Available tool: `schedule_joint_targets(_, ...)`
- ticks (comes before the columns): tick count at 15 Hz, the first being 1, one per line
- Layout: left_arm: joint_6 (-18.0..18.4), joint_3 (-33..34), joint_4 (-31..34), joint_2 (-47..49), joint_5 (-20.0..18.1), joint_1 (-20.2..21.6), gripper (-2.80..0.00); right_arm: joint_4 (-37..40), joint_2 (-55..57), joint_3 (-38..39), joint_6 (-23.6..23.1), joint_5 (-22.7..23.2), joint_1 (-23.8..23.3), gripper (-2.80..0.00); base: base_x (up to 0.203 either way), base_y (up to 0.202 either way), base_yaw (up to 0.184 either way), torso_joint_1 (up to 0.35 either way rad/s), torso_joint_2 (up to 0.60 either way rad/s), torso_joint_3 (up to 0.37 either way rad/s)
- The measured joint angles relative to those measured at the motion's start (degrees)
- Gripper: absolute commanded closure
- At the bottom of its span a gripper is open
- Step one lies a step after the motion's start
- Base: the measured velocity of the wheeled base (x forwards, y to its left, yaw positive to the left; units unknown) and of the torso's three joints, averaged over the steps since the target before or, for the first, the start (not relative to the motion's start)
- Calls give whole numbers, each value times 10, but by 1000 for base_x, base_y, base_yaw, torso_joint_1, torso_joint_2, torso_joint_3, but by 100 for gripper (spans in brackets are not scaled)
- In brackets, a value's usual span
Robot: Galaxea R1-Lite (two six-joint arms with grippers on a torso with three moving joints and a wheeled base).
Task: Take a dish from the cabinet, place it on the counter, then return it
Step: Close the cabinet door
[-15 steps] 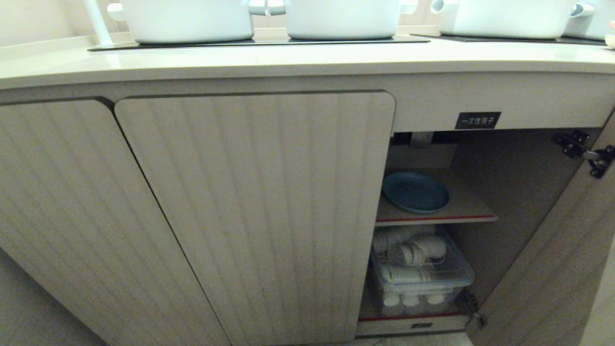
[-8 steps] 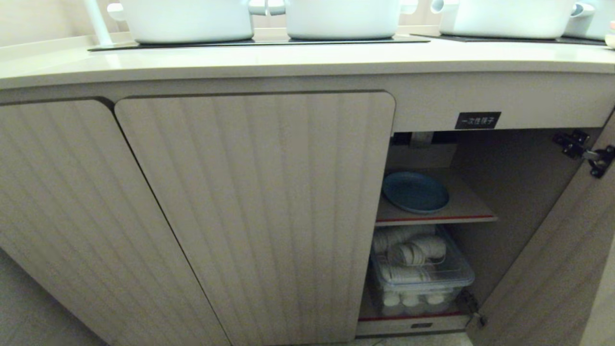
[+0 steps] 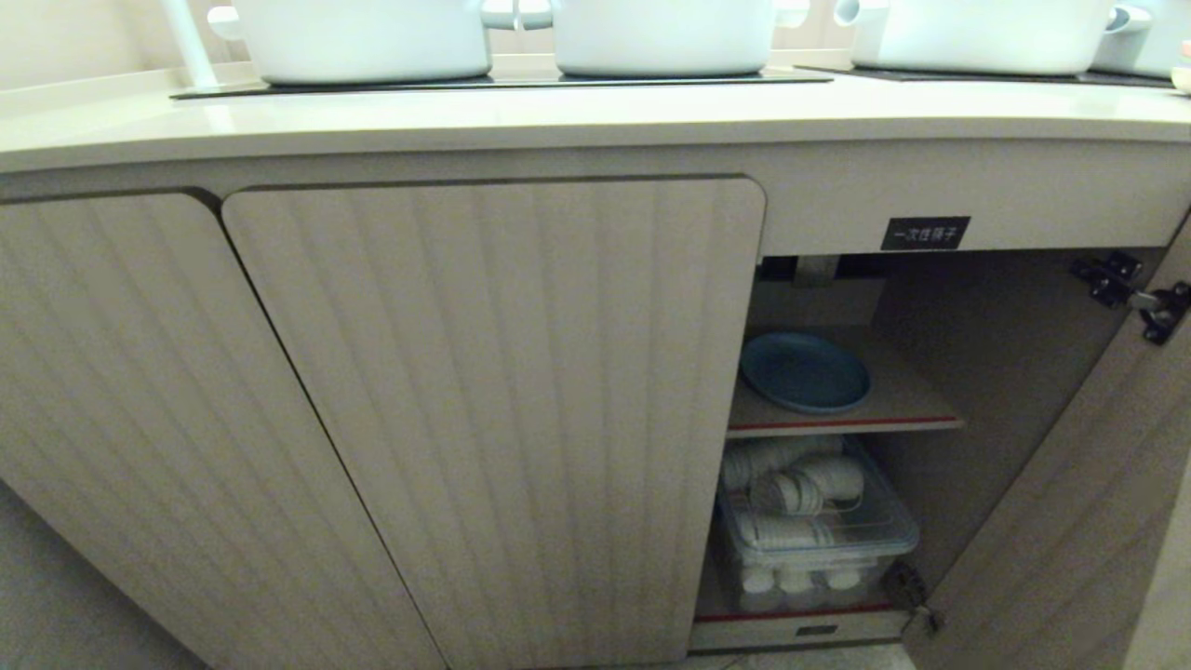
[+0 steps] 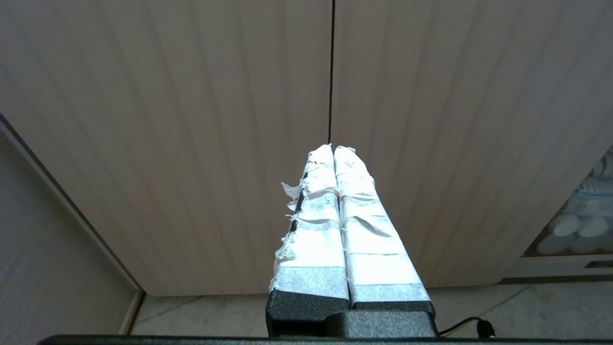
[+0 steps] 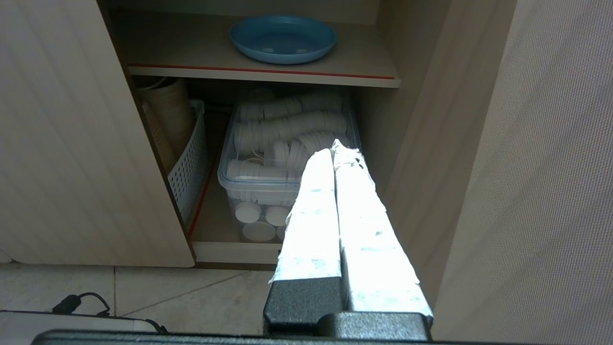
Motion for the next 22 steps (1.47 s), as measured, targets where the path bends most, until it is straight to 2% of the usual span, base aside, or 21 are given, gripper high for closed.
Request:
schedule_joint_targets(10,0,0,0,0,0,0,0,1,0,0,4,0,0,0,0,-5,0,0,0,1)
schedule_joint_targets(17,-1,0,0,0,0,0,0,0,0,0,2,0,0,0,0,-179,0,1,2,3)
schedule_joint_targets(22,0,0,0,0,0,0,0,-1,0,0,2,0,0,0,0,-20,1,2,0,1)
